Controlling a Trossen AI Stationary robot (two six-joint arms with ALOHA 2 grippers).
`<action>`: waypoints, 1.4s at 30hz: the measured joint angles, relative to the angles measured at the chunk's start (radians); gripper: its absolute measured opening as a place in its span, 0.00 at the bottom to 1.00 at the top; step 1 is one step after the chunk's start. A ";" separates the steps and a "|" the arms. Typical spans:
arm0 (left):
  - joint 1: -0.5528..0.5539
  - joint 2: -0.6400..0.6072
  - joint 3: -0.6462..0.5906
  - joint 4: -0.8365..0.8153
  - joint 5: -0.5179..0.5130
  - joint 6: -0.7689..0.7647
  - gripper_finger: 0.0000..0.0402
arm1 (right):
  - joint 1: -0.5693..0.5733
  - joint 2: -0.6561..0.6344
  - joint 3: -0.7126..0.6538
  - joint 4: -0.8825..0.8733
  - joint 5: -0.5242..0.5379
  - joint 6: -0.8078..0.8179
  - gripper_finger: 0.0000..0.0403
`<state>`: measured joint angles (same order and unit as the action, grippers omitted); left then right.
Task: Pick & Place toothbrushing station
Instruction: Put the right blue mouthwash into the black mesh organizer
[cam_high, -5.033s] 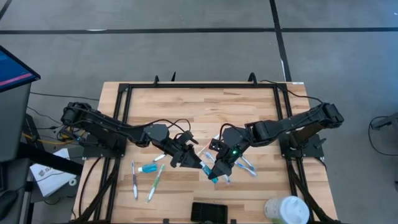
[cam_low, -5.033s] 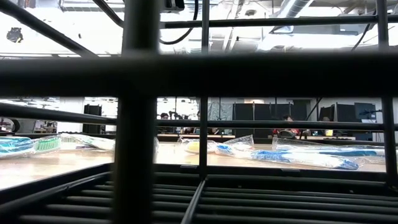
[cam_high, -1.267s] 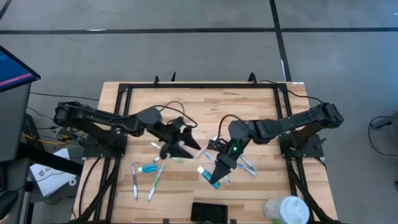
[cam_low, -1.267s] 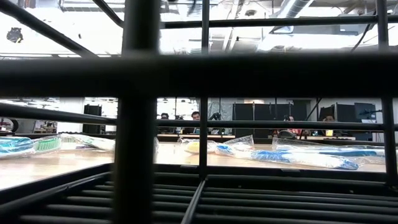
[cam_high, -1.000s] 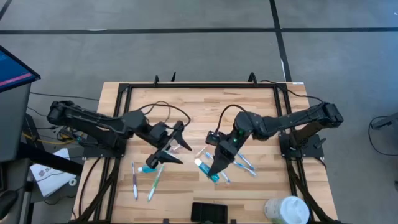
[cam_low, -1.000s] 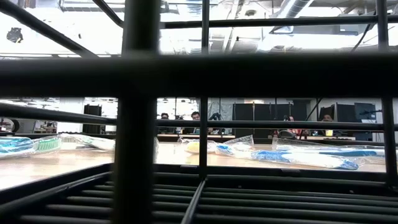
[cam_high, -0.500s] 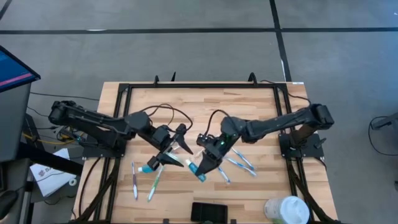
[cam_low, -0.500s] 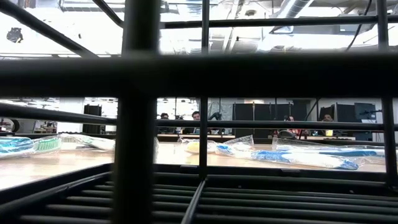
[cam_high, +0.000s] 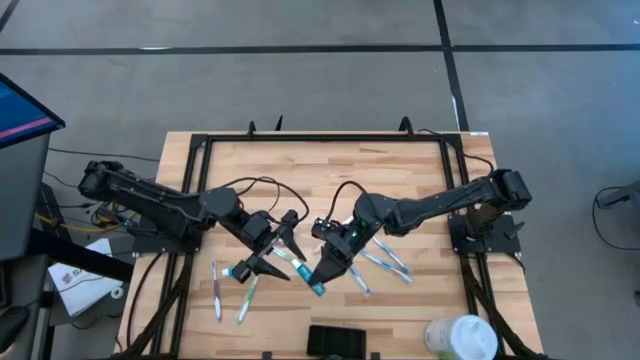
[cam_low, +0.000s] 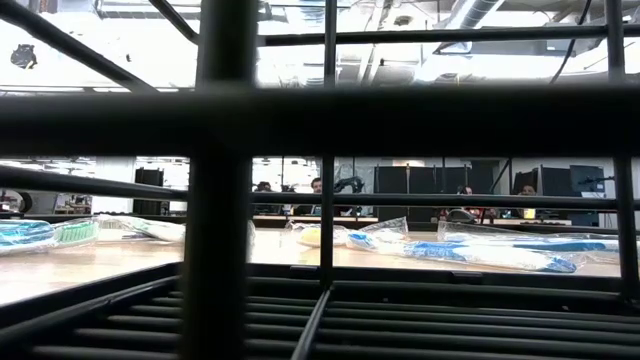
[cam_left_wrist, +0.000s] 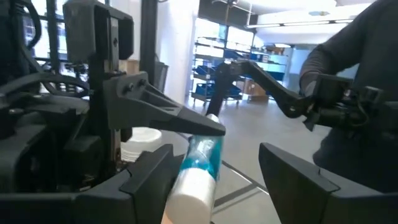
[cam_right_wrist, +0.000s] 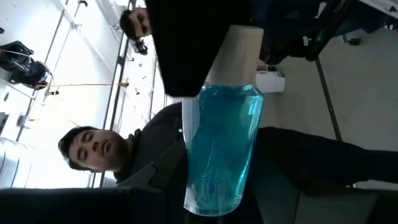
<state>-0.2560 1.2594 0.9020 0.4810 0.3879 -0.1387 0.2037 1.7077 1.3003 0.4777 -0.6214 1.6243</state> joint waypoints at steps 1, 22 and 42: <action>-0.003 0.000 0.000 0.000 -0.005 0.000 0.57 | -0.003 0.000 0.000 0.005 0.007 0.000 0.36; -0.006 0.015 0.000 -0.004 -0.006 -0.035 0.52 | -0.034 0.000 0.000 0.042 0.019 -0.012 0.36; 0.000 0.015 0.000 -0.004 0.004 -0.071 0.44 | -0.028 0.000 0.000 0.039 0.026 -0.008 0.36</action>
<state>-0.2562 1.2747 0.9020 0.4770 0.3916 -0.2101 0.1757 1.7081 1.3003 0.5171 -0.5956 1.6158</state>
